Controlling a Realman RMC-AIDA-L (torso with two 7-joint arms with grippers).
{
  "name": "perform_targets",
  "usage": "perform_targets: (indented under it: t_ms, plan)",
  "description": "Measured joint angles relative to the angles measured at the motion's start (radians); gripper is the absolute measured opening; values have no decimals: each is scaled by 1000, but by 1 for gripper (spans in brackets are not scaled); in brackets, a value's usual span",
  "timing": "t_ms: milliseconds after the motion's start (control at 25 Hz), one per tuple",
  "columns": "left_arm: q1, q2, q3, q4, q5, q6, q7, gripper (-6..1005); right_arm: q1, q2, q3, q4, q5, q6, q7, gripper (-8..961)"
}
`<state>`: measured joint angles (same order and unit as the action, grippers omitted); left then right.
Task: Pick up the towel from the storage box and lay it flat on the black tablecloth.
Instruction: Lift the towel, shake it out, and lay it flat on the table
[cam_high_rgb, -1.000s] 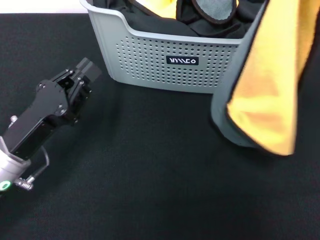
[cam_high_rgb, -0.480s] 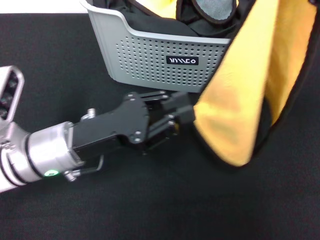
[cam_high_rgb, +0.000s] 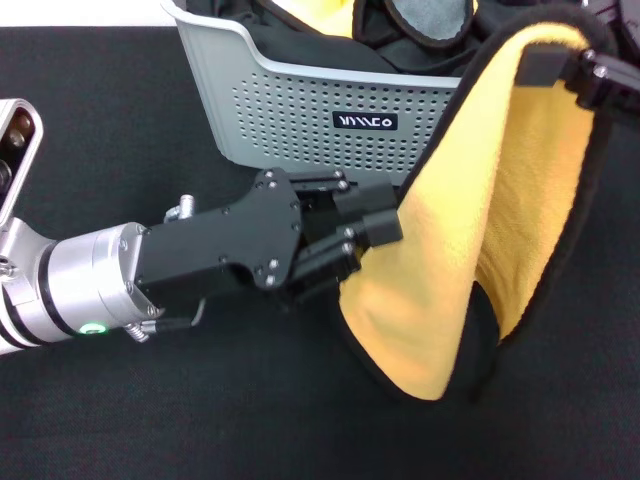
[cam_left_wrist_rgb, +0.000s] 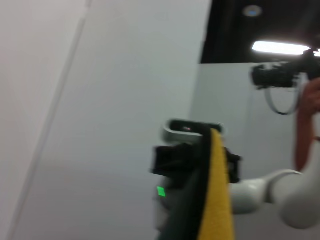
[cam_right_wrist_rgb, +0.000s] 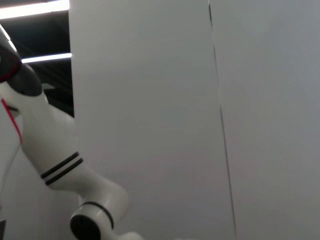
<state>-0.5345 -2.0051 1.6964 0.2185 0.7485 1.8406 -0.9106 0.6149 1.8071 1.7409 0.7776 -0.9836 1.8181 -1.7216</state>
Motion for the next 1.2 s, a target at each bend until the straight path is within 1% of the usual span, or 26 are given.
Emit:
perform_targets:
  t_ms: [80,120,280,400,480,600,680,760,840,880,1040,1200]
  plan:
    - [-11,-2,1,15,42,15,-13,292,8,5,0,0,-14,0,0,21]
    - [-17,-6,2,23,62,18,-21,292,10,7,-1,0,-19,0,0,21]
    - [-45,-34,1,44,126,20,-36,292,19,15,-3,-4,-29,0,-2,22]
    - [-61,-49,-8,44,137,11,-31,292,26,27,-5,-5,-45,9,0,23]
    - [-64,-51,-31,38,135,-9,-25,292,31,34,-7,0,-56,28,1,24]
    - [-60,-44,-66,36,136,-25,-24,292,30,41,-7,8,-67,46,1,25]
    - [-53,-32,-74,40,137,-22,-28,292,24,41,-4,13,-70,48,1,25]
    - [-41,-22,-74,45,136,-13,-31,291,12,38,2,19,-71,48,1,26]
    - [-25,-11,-74,46,132,-3,-31,291,-1,29,15,21,-71,49,-1,27]
    - [-17,-5,-74,47,131,0,-32,291,-1,29,15,21,-71,49,-1,27]
    - [5,3,-75,47,130,2,-32,291,-22,23,60,22,-71,50,-1,28]
    - [13,5,-76,47,130,4,-32,291,-26,15,70,25,-71,51,1,29]
